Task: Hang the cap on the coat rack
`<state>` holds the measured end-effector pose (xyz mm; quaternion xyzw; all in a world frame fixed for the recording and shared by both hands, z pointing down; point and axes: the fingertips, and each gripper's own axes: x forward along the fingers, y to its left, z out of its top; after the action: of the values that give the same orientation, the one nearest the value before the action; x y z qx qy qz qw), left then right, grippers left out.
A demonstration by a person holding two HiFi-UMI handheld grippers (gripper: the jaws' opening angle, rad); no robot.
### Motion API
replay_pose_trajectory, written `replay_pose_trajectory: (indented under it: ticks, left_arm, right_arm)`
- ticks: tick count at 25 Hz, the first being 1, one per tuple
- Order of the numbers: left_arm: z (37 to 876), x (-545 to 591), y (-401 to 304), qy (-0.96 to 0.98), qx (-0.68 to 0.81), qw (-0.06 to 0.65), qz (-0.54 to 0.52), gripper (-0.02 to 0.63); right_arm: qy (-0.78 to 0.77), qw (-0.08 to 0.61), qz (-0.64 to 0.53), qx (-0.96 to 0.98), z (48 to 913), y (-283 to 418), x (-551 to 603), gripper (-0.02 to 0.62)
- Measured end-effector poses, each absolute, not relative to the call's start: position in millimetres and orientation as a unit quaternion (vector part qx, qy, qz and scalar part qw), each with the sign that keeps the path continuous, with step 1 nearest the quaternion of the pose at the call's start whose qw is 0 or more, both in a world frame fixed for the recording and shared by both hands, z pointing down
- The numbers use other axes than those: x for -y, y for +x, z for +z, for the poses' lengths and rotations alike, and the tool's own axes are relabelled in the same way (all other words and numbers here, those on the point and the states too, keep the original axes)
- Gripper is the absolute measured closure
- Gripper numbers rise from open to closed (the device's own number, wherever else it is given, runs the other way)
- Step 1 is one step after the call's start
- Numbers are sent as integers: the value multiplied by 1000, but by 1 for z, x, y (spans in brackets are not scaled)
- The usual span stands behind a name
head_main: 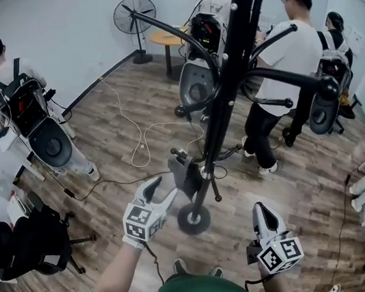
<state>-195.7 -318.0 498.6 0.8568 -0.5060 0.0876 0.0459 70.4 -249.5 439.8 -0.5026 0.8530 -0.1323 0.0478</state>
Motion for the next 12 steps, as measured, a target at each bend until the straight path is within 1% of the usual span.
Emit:
replay_pose_trajectory:
  ticks: [5, 8, 10, 12]
  left_arm:
    - [469, 290, -185, 850, 521, 65, 41, 452]
    - [452, 275, -181, 844, 533, 54, 23, 540]
    - [441, 263, -177, 840, 541, 44, 16, 569]
    - [432, 252, -172, 836, 548, 33, 15, 581]
  right_arm:
    - [-490, 52, -134, -860, 438, 72, 247, 592]
    - [-482, 57, -132, -864, 433, 72, 249, 592]
    - [-478, 61, -126, -867, 428, 73, 248, 592]
    - [-472, 64, -119, -871, 422, 72, 247, 592]
